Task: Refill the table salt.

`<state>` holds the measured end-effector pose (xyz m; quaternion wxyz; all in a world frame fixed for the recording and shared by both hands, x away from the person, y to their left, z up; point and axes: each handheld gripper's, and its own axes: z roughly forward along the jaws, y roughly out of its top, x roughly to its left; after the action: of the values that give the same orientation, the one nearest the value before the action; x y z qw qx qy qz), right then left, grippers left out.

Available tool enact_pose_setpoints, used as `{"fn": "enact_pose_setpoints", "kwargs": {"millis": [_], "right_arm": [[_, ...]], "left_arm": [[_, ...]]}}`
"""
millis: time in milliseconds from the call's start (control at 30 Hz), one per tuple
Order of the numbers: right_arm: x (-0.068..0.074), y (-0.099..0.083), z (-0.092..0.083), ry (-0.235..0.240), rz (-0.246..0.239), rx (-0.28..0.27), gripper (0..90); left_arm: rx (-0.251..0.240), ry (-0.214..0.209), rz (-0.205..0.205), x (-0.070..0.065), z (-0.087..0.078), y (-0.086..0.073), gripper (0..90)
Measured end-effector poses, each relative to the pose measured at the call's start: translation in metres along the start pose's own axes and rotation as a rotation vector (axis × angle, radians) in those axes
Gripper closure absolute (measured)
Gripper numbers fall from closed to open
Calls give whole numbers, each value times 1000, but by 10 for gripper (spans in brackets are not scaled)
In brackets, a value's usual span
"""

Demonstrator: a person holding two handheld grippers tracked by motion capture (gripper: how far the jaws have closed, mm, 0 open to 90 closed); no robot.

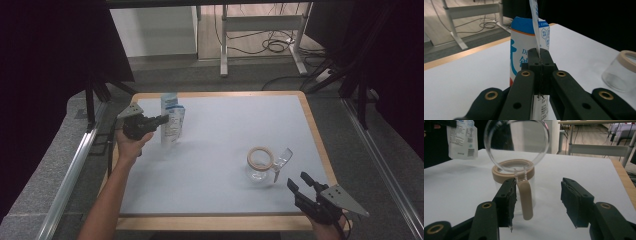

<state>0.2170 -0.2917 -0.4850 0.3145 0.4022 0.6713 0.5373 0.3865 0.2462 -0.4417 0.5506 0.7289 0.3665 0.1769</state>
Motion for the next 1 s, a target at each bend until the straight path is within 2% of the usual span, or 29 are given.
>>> {"fn": "enact_pose_setpoints", "kwargs": {"millis": [100,267,400,533,700,867,1000], "right_arm": [[4,3,-5,7,0,-22,470],[15,10,-15,5,-35,-77,454],[29,18,-19,48,-66,-99,436],[51,27,-18,109,-112,-111,416],[70,36,-8,207,-137,-84,393],[82,32,11,257,-134,-24,383],[92,25,26,284,-116,-3,377]], "left_arm": [[2,-13,5,-6,-2,-1,900],[-2,-36,15,-15,-5,-2,900],[-17,-68,23,-25,-11,1,900],[-28,-85,22,-33,-14,4,900],[-23,-98,25,-42,-15,3,900],[-25,-112,16,-50,-16,3,900],[-25,-129,29,-58,-16,3,900]]}}
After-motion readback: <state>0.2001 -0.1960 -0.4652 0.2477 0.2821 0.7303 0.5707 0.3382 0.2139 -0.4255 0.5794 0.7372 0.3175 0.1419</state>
